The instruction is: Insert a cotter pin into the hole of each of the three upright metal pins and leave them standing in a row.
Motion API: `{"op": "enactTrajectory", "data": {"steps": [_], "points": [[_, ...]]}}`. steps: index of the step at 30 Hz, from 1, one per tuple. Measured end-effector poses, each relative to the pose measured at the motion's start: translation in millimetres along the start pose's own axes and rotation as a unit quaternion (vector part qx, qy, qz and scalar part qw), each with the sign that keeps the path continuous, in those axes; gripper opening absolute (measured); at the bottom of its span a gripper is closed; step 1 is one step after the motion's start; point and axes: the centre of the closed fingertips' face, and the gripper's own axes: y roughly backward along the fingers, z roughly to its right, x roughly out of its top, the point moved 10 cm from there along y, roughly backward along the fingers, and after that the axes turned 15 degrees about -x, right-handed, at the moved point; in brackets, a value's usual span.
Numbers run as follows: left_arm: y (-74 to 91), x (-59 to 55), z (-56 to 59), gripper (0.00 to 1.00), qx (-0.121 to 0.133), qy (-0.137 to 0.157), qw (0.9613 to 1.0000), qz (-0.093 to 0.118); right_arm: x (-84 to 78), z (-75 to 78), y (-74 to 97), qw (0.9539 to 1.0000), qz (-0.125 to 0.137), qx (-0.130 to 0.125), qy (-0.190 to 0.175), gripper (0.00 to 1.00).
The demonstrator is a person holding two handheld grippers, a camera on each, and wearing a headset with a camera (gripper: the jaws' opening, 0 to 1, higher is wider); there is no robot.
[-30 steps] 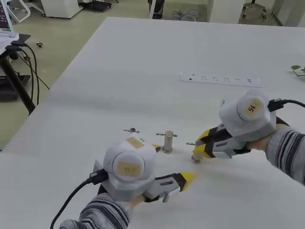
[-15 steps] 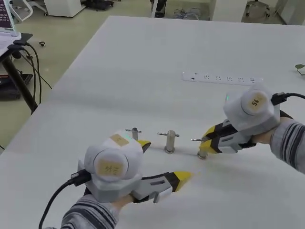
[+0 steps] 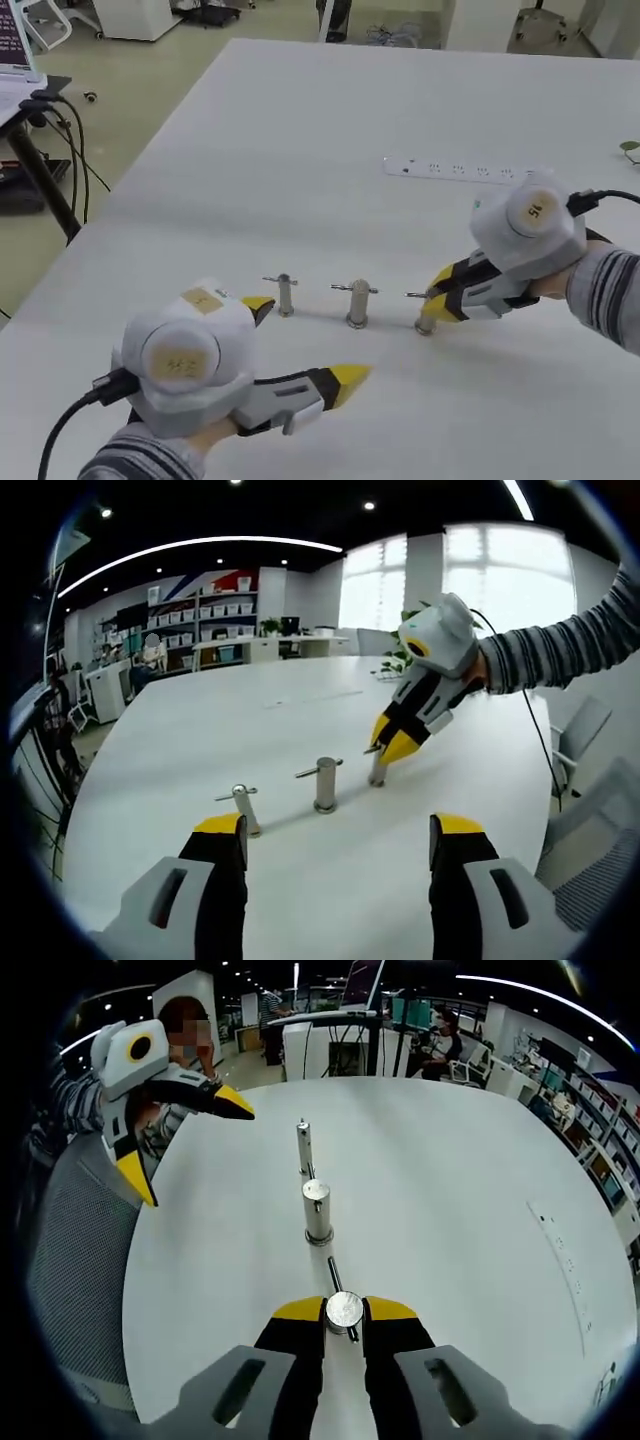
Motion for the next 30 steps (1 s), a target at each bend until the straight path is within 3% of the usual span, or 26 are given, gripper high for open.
{"op": "enactTrajectory", "data": {"steps": [8,11,16,21,30], "points": [[11.9,-2.7,-11.0,0.77,0.011,-0.001,0.9999,-0.007,-0.6,-1.3,0.2,0.9999,0.003,-0.006,0.009,0.10],[15.7,-3.9,-15.7,0.78,0.018,-0.002,0.9997,-0.017,-2.0,-3.6,3.3,0.9998,0.006,-0.017,-0.008,0.13],[22.8,-4.4,-22.7,0.79,0.029,0.006,0.9994,-0.020,-6.4,-7.5,15.2,0.9977,0.015,-0.049,-0.045,0.26],[27.8,-4.2,-28.1,0.79,0.037,0.013,0.9991,-0.017,-10.0,-12.9,30.6,0.9901,0.028,-0.088,-0.105,0.29],[32.8,1.0,-29.2,0.79,0.045,0.025,0.9986,-0.008,-11.6,-27.5,55.5,0.9769,0.060,-0.127,-0.162,0.35]]}}
